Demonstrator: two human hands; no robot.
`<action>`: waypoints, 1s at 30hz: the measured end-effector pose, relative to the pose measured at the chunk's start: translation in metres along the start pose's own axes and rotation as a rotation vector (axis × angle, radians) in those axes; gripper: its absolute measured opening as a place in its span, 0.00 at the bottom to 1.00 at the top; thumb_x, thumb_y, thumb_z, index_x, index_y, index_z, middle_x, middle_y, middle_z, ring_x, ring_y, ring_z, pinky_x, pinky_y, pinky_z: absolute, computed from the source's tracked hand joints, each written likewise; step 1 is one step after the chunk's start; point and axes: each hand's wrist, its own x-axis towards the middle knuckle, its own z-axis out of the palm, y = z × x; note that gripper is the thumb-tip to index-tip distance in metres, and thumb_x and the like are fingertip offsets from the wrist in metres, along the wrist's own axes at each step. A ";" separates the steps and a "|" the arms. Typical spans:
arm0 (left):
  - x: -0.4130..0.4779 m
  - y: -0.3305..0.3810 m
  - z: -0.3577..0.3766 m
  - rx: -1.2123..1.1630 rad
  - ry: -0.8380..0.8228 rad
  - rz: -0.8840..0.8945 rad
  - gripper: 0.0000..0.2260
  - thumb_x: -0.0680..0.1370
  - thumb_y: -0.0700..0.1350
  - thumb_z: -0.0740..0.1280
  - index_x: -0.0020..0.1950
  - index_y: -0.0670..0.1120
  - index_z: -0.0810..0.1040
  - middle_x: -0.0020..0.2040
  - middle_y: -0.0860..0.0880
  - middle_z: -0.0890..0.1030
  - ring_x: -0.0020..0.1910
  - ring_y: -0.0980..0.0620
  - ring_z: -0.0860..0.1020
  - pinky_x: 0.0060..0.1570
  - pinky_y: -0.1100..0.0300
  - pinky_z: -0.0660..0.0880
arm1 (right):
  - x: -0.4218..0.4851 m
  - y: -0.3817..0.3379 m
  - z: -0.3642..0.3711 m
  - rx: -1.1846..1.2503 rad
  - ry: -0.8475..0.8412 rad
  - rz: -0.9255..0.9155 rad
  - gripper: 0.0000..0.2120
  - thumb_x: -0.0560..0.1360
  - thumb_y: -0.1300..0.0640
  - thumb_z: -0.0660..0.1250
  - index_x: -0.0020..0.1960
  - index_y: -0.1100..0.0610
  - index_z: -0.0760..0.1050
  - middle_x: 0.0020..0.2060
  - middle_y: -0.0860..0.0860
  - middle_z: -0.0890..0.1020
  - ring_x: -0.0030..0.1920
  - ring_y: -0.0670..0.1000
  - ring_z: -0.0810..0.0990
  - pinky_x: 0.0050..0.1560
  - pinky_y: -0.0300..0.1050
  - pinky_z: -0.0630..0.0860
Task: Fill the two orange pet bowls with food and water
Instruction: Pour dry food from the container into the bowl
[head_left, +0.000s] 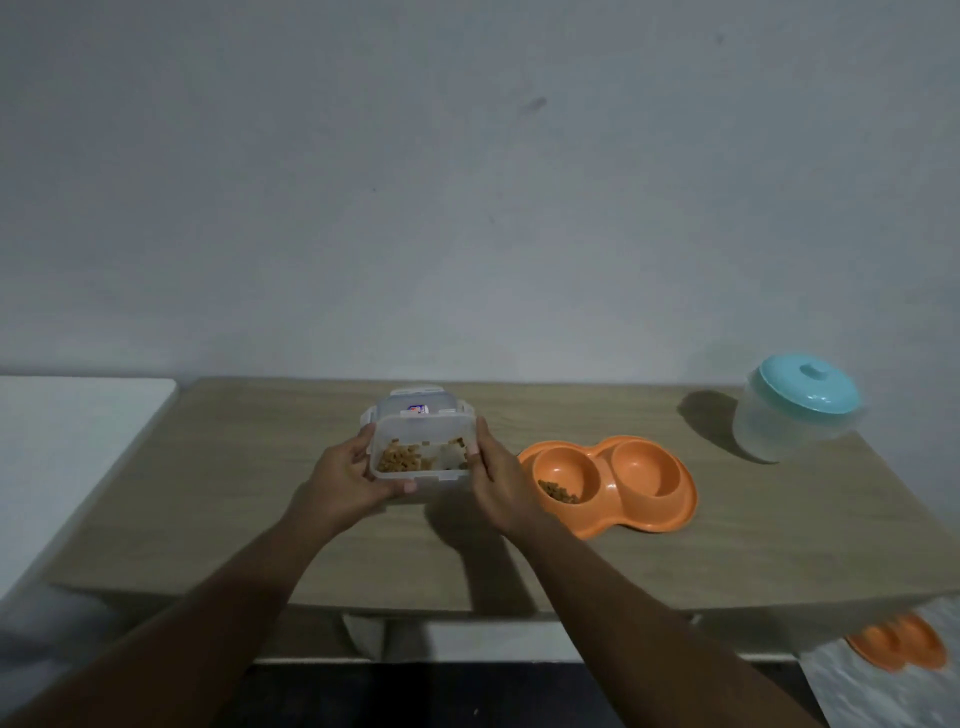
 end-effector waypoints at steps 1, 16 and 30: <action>-0.001 -0.006 -0.005 0.021 -0.004 -0.008 0.55 0.53 0.54 0.87 0.76 0.49 0.67 0.63 0.49 0.83 0.59 0.49 0.83 0.55 0.41 0.81 | 0.000 0.000 0.009 -0.002 0.009 -0.002 0.18 0.84 0.57 0.53 0.73 0.51 0.64 0.61 0.47 0.77 0.58 0.39 0.77 0.58 0.31 0.73; 0.016 -0.071 -0.028 0.054 -0.042 -0.011 0.51 0.53 0.61 0.85 0.73 0.57 0.71 0.60 0.56 0.84 0.59 0.54 0.83 0.63 0.44 0.77 | -0.004 0.023 0.072 0.086 0.111 0.151 0.18 0.84 0.63 0.52 0.73 0.59 0.64 0.57 0.46 0.77 0.55 0.30 0.76 0.51 0.23 0.69; 0.009 -0.032 -0.026 0.444 0.098 0.083 0.42 0.62 0.73 0.74 0.71 0.60 0.66 0.72 0.54 0.73 0.70 0.51 0.73 0.67 0.45 0.73 | 0.008 0.011 0.057 -0.134 0.067 0.129 0.28 0.82 0.43 0.53 0.78 0.52 0.55 0.74 0.53 0.66 0.74 0.53 0.64 0.73 0.53 0.64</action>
